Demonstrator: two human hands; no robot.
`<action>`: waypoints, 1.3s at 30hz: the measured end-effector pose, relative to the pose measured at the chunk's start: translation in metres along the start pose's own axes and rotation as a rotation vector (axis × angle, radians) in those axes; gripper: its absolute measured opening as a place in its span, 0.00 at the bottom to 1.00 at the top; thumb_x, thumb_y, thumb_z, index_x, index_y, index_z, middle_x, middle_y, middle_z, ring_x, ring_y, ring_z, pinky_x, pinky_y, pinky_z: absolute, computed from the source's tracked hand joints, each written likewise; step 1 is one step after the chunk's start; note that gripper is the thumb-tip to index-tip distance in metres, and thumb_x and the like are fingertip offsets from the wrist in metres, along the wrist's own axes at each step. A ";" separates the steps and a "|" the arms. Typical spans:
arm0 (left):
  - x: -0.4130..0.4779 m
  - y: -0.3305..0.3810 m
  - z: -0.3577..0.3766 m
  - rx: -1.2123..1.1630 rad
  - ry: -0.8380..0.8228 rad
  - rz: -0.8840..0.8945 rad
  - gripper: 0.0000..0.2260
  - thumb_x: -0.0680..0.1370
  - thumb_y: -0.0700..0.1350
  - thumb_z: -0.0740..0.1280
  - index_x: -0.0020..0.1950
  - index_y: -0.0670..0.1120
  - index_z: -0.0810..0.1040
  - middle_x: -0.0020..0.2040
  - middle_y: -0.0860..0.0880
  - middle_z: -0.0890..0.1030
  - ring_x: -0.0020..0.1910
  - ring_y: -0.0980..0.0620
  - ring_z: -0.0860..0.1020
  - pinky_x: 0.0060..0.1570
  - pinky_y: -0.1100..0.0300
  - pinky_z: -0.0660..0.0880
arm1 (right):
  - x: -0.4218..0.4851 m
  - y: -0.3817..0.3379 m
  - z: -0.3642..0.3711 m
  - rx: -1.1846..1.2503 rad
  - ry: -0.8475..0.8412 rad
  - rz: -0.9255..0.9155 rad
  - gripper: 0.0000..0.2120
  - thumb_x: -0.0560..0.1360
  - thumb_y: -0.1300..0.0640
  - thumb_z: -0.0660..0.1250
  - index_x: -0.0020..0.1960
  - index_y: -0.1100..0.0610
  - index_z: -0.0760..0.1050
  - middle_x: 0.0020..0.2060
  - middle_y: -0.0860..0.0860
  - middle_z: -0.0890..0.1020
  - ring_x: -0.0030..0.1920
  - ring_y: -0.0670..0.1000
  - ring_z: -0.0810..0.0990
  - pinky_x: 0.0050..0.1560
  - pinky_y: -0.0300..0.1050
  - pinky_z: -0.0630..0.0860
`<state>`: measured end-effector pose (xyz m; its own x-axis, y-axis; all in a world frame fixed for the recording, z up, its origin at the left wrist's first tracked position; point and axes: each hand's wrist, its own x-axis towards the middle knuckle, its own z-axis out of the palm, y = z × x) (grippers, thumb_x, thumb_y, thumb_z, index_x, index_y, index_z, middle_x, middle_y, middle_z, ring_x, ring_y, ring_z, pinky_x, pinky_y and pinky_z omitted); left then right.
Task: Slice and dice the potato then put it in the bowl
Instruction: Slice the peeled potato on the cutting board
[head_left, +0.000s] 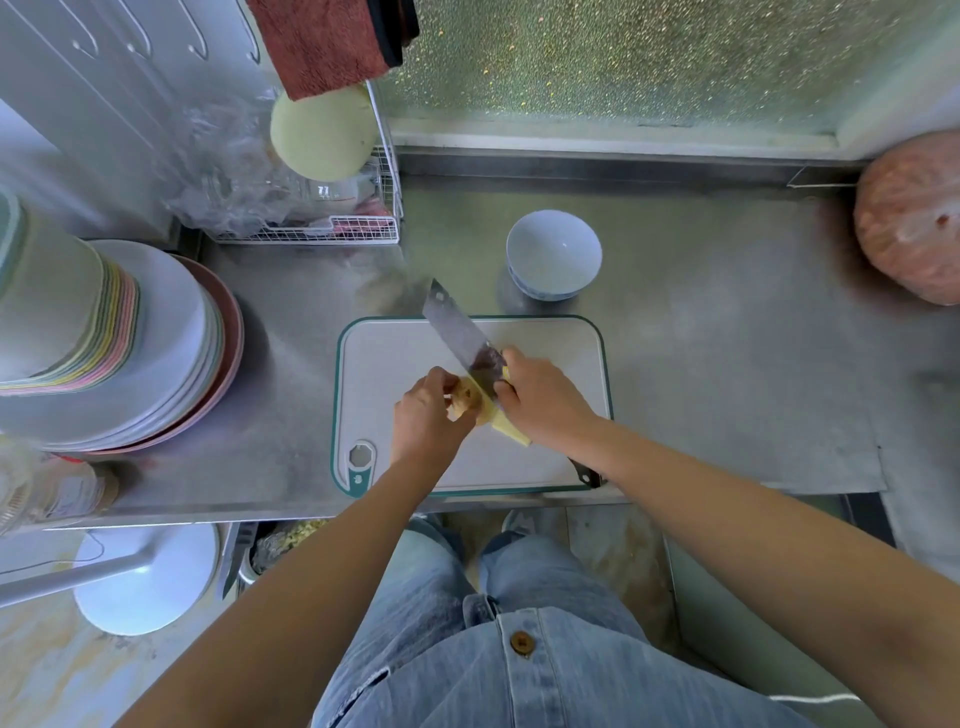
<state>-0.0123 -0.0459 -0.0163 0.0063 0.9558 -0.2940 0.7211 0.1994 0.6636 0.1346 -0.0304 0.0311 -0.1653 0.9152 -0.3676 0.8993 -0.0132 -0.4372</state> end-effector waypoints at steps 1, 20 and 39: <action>0.000 0.000 -0.001 -0.010 0.014 -0.003 0.15 0.72 0.50 0.74 0.53 0.46 0.75 0.50 0.49 0.82 0.44 0.49 0.79 0.47 0.55 0.78 | 0.000 0.001 -0.002 0.028 0.020 0.013 0.07 0.80 0.58 0.57 0.55 0.59 0.67 0.39 0.52 0.73 0.40 0.55 0.73 0.39 0.46 0.67; -0.002 -0.010 -0.006 -0.050 0.030 -0.081 0.16 0.70 0.47 0.75 0.52 0.46 0.73 0.50 0.49 0.80 0.44 0.50 0.78 0.41 0.61 0.70 | -0.042 0.007 0.023 -0.065 -0.088 0.014 0.13 0.81 0.57 0.54 0.63 0.61 0.64 0.45 0.58 0.77 0.44 0.58 0.76 0.40 0.44 0.64; 0.003 -0.016 -0.005 -0.030 0.004 -0.083 0.15 0.70 0.49 0.74 0.51 0.49 0.72 0.50 0.52 0.79 0.43 0.49 0.78 0.38 0.61 0.71 | -0.040 0.018 0.058 -0.114 0.004 -0.013 0.12 0.82 0.54 0.53 0.62 0.59 0.66 0.44 0.55 0.78 0.42 0.55 0.79 0.40 0.45 0.71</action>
<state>-0.0272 -0.0454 -0.0237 -0.0559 0.9366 -0.3460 0.6977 0.2845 0.6574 0.1341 -0.0911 -0.0099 -0.1755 0.9168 -0.3588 0.9374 0.0443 -0.3455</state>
